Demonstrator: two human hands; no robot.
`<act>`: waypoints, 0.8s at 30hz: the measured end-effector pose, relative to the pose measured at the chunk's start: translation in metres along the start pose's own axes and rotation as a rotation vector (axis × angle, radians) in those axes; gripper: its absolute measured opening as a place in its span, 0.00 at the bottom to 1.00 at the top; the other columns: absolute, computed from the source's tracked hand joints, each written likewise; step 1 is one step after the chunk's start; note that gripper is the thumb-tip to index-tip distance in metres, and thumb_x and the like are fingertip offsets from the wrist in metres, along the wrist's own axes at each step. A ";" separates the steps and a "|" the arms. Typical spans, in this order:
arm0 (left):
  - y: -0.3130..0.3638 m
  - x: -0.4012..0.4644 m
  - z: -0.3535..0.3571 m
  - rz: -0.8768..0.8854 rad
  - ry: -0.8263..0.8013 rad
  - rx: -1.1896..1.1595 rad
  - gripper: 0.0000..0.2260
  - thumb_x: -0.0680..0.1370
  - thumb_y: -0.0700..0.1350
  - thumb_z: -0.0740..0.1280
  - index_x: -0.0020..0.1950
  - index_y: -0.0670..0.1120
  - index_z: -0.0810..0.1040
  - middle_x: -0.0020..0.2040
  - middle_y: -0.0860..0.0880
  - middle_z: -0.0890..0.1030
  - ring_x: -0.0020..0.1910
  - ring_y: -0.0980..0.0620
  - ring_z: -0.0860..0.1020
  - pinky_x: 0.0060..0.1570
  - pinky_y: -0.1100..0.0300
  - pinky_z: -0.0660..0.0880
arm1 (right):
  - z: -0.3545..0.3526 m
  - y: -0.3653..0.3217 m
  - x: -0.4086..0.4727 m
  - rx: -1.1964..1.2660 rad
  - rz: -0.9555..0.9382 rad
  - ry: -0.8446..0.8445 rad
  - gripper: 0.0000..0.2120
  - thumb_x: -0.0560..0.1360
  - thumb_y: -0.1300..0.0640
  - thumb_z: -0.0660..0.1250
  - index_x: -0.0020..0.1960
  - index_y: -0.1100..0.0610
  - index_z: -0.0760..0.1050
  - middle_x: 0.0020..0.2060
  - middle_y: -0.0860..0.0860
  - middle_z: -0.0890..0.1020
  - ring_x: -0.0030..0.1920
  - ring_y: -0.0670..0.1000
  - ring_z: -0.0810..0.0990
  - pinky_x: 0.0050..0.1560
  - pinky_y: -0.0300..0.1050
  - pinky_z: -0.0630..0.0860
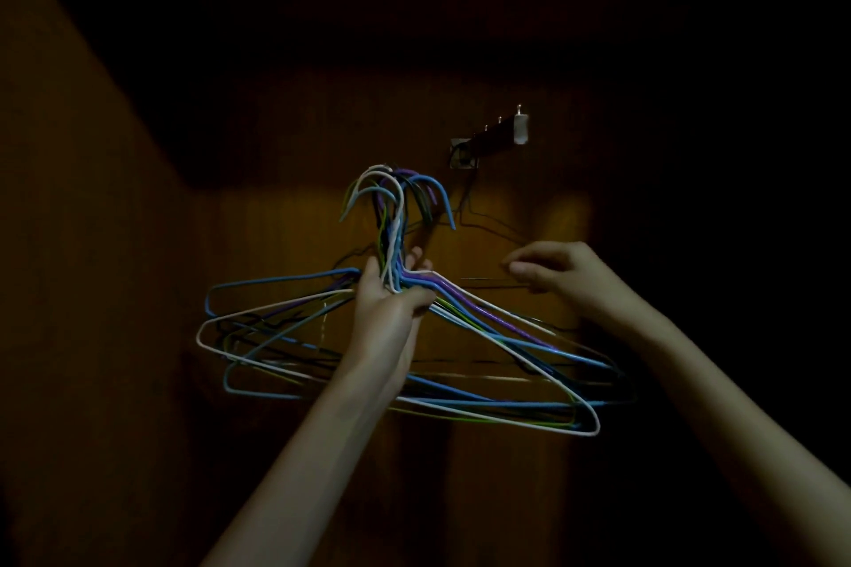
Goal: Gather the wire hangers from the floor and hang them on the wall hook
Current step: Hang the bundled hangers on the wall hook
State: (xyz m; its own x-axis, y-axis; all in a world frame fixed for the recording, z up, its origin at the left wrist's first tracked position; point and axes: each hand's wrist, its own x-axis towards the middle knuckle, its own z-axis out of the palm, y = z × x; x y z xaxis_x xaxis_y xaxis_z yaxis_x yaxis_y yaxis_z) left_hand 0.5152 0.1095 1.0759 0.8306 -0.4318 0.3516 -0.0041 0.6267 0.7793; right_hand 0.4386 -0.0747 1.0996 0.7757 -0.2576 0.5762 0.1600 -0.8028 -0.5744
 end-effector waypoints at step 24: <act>0.007 -0.055 -0.005 -0.022 -0.074 0.018 0.34 0.74 0.22 0.57 0.76 0.43 0.54 0.66 0.40 0.74 0.60 0.46 0.76 0.55 0.57 0.76 | 0.033 -0.058 -0.060 0.067 0.068 -0.125 0.07 0.77 0.55 0.64 0.41 0.48 0.78 0.34 0.44 0.80 0.33 0.38 0.77 0.34 0.30 0.73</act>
State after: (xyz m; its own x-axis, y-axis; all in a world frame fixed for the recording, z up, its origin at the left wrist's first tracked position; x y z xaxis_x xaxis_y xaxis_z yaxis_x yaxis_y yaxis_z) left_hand 0.4718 0.1407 1.0594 0.7872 -0.4928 0.3708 0.0034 0.6047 0.7964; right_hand 0.4034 0.0049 1.0790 0.8556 -0.2379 0.4597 0.1415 -0.7468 -0.6498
